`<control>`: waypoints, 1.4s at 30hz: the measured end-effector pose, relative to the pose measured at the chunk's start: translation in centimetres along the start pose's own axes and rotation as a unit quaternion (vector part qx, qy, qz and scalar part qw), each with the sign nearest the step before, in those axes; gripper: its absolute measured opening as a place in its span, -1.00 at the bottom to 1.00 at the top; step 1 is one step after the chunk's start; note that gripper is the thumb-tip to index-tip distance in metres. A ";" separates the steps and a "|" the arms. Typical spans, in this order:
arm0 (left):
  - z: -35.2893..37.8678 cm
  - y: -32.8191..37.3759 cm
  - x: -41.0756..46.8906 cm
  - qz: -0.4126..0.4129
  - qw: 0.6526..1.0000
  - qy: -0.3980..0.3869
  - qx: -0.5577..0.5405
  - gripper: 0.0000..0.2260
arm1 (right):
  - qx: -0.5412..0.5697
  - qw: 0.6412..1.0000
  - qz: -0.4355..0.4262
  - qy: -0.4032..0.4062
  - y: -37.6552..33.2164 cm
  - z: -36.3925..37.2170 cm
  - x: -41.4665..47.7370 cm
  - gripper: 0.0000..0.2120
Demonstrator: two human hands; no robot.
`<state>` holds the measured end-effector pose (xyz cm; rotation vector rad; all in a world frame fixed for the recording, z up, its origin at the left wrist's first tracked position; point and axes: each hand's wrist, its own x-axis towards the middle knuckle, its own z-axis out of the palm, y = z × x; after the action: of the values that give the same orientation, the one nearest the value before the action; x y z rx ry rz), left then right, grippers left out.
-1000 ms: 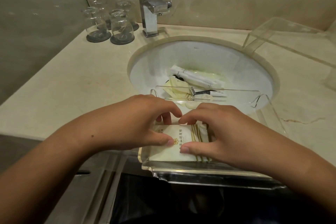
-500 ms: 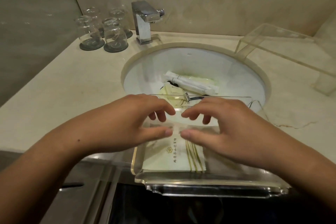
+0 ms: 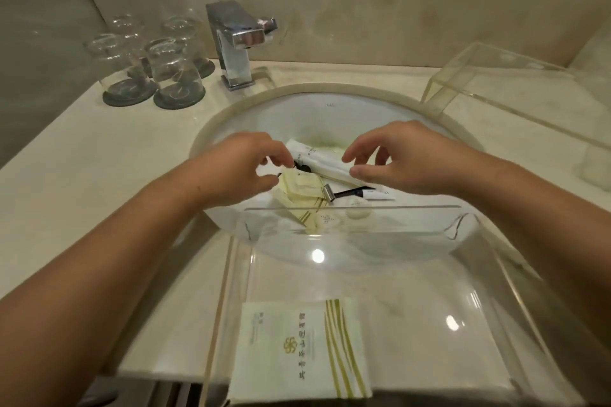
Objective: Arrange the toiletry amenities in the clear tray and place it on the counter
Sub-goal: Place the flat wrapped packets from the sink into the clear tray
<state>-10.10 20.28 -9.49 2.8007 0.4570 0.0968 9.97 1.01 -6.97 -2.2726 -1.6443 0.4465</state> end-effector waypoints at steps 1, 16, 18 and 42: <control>0.6 -0.3 0.7 0.001 1.000 -0.017 0.017 -0.70 | -0.004 1.000 -0.001 -0.019 0.7 0.5 1.1 -0.78; 5.1 -1.5 5.5 0.021 0.970 -0.148 0.190 -0.27 | -0.007 0.987 -0.046 -0.154 4.8 6.8 9.0 -0.49; 5.4 -1.6 5.6 0.021 0.969 -0.146 0.197 -0.30 | -0.027 0.986 -0.059 -0.155 5.1 7.4 9.2 -0.46; 3.8 -1.8 5.8 -0.035 0.998 0.057 -0.001 -0.95 | 0.059 0.996 -0.036 -0.064 4.7 5.7 8.2 -0.66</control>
<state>-4.74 22.69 -13.53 2.7841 0.5820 0.2424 14.03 7.73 -14.66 -2.1314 -1.7067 0.6662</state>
